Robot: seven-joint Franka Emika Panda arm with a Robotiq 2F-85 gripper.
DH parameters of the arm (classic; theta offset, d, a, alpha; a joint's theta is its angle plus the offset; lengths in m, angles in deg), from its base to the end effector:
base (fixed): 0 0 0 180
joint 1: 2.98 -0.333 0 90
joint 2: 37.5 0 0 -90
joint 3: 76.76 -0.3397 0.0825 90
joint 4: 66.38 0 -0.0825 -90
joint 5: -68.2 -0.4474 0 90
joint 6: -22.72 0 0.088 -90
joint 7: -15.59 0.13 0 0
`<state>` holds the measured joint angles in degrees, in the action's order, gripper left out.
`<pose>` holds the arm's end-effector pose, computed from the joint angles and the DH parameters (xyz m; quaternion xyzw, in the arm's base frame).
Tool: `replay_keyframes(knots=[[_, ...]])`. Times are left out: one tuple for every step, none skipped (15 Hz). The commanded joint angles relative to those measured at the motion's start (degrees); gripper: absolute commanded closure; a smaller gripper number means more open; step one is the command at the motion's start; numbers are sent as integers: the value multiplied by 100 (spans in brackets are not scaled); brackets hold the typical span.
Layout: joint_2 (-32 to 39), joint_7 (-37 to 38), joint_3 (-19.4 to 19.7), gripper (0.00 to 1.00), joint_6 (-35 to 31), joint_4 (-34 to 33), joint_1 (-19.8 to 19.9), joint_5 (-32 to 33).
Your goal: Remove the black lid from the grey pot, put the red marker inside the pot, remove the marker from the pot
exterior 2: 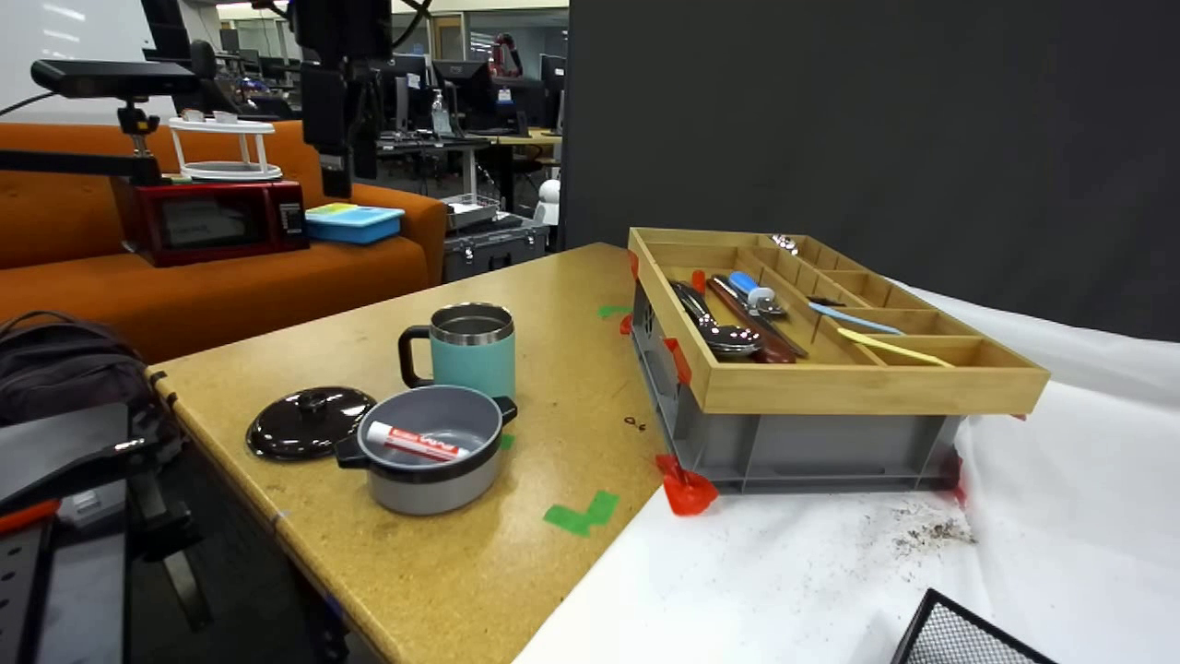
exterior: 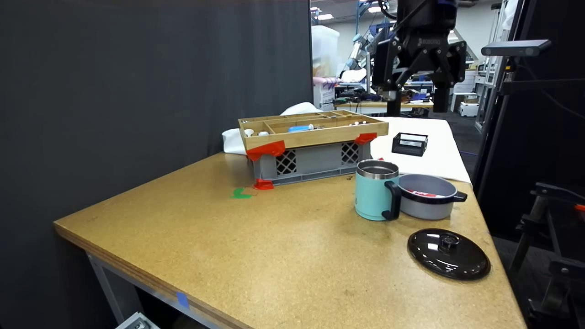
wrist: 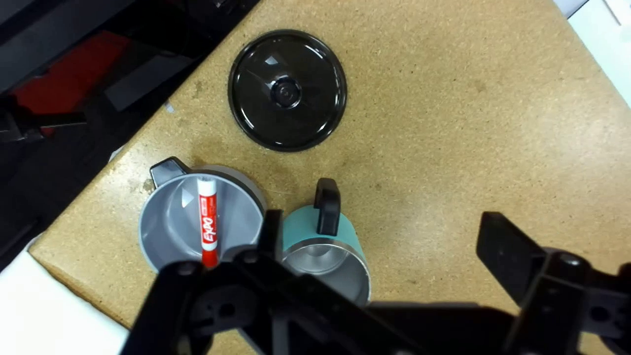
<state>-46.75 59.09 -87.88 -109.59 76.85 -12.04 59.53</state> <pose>0.4592 0.1722 0.2964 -0.9663 0.2538 0.0338 0.0257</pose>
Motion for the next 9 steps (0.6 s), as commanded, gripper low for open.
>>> replay_keyframes(knots=[[82,-411,284,0,57,103,179,-458],[143,-644,422,0,114,112,243,-652],[227,-885,567,0,191,99,327,-839],[302,-1099,698,0,220,108,421,-995],[409,-1382,851,0,288,63,528,-1162],[526,-1639,987,0,331,29,637,-1309],[642,-1805,1087,0,354,-4,735,-1382],[798,-2004,1187,0,362,-52,824,-1426],[937,-2212,1267,0,323,-80,897,-1477]])
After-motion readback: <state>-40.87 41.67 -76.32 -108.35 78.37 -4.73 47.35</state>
